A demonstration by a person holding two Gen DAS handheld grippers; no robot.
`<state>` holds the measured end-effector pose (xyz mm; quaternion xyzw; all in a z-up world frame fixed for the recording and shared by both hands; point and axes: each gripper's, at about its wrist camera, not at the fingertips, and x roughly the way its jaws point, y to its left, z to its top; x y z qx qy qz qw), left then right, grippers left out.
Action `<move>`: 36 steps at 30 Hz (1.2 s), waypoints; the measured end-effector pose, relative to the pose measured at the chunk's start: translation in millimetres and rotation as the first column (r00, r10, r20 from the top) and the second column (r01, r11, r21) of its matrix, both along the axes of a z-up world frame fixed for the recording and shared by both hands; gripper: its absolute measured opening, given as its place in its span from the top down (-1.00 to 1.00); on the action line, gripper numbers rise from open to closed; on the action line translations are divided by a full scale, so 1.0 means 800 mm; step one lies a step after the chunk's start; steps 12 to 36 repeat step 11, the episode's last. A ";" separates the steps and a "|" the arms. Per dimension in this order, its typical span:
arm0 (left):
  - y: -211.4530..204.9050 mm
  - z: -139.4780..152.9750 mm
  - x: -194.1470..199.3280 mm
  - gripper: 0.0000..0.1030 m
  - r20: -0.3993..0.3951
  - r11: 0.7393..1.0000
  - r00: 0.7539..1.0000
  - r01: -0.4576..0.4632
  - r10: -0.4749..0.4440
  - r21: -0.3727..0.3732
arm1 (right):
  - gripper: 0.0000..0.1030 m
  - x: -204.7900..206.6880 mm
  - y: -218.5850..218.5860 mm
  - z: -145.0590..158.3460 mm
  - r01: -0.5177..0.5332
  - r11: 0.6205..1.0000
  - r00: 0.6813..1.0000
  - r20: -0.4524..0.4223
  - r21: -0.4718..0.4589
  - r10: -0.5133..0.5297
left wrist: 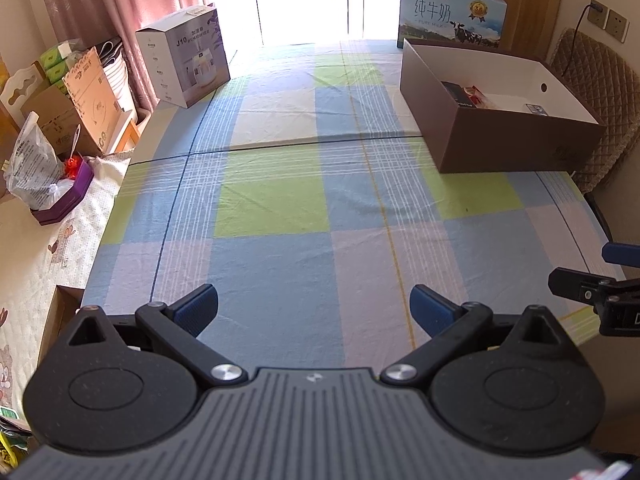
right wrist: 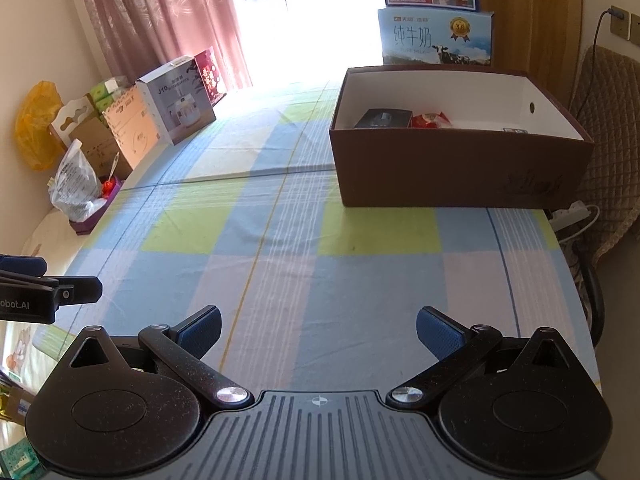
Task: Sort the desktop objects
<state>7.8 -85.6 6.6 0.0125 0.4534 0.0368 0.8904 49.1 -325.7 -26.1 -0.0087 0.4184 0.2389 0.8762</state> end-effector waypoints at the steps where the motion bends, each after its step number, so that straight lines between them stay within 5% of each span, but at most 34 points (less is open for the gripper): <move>1: 0.000 0.000 0.000 -0.96 0.000 1.000 1.000 -0.001 0.001 0.000 | -0.96 0.000 0.000 0.000 -0.001 1.000 1.000 -0.001 0.000 0.001; 36: -0.005 -0.002 0.007 -0.96 -0.001 1.000 1.000 -0.012 0.012 0.002 | -0.96 0.009 0.000 -0.002 -0.018 1.000 1.000 -0.001 0.001 0.018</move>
